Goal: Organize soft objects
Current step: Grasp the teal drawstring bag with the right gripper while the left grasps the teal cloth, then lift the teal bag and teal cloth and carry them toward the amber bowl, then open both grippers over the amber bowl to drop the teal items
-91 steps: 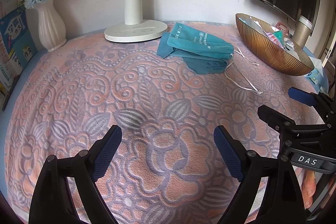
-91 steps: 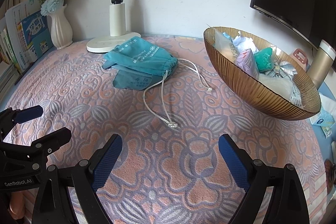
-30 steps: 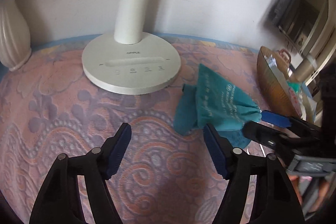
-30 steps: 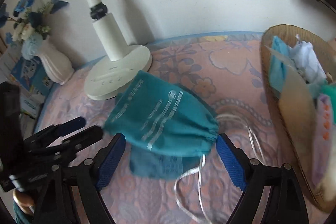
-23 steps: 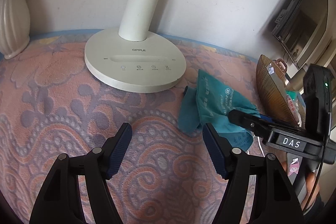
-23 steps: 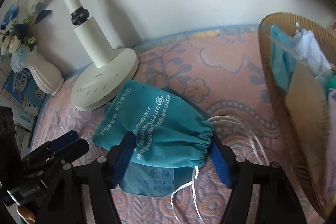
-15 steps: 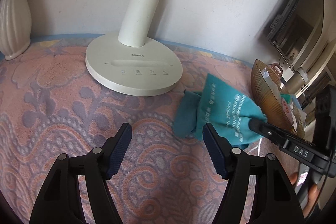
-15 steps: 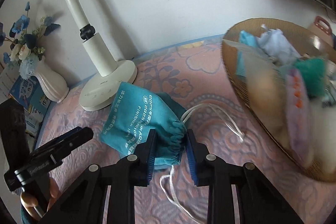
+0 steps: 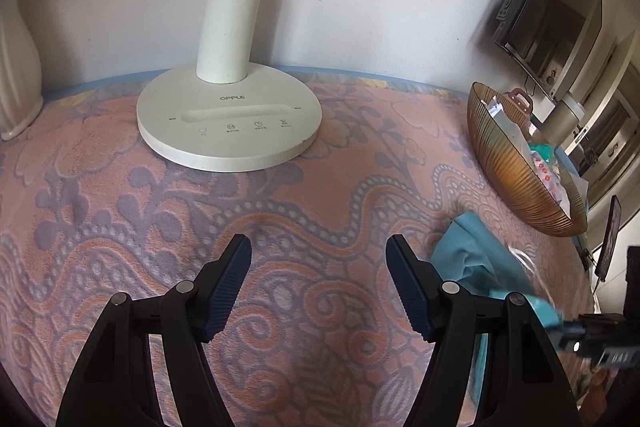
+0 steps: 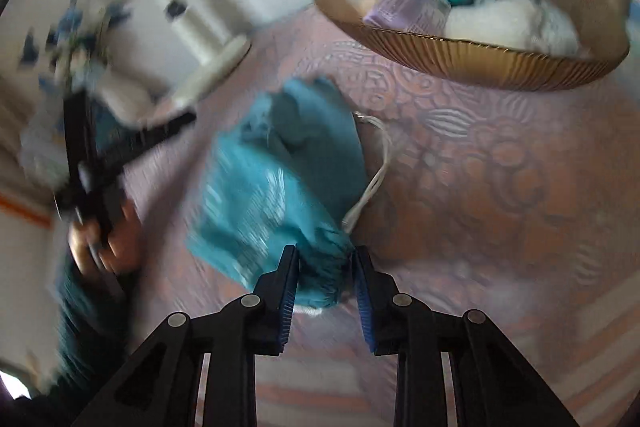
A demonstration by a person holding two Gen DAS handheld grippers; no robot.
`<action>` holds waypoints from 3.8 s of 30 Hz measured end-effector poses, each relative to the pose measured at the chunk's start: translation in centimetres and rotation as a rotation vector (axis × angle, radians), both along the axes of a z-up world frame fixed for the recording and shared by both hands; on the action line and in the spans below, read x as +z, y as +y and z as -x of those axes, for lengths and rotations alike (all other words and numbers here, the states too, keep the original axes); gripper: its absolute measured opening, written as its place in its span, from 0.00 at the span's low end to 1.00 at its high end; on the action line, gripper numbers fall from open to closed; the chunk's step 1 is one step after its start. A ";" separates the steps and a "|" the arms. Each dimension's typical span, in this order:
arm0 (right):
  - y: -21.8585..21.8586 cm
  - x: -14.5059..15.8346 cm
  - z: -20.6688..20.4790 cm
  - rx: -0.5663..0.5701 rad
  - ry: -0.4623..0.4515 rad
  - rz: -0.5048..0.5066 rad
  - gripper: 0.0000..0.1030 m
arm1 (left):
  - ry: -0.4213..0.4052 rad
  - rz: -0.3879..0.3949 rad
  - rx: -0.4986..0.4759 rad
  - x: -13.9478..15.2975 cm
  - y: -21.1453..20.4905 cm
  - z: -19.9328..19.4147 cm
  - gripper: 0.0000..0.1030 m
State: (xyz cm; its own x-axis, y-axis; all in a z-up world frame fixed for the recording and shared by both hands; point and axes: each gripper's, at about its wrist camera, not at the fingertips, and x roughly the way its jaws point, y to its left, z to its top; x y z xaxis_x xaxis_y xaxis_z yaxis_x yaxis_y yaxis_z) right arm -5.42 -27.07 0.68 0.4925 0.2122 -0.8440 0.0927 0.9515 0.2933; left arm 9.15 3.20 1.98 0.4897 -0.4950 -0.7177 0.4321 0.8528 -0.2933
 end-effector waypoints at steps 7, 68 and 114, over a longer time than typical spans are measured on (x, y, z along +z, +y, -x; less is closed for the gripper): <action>1.9 4.6 2.9 0.127 -0.140 0.234 0.71 | 0.012 -0.024 0.014 -0.2 -2.2 -0.5 0.65; -1.9 5.6 8.5 -0.055 -0.283 -0.016 0.41 | -0.247 0.004 -0.174 10.2 -9.2 14.9 0.06; -1.2 18.1 1.4 -0.082 -0.492 0.145 0.78 | -0.420 -0.077 -0.014 19.8 -12.7 10.5 0.73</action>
State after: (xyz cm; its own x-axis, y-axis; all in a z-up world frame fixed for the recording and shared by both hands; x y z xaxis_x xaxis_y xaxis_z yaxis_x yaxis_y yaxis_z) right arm -6.86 -28.31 18.80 0.8486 0.0547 -0.5262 0.0524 0.9810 0.1866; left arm -1.31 -9.54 21.78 0.7411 -0.4563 -0.4925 0.5122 0.8585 -0.0246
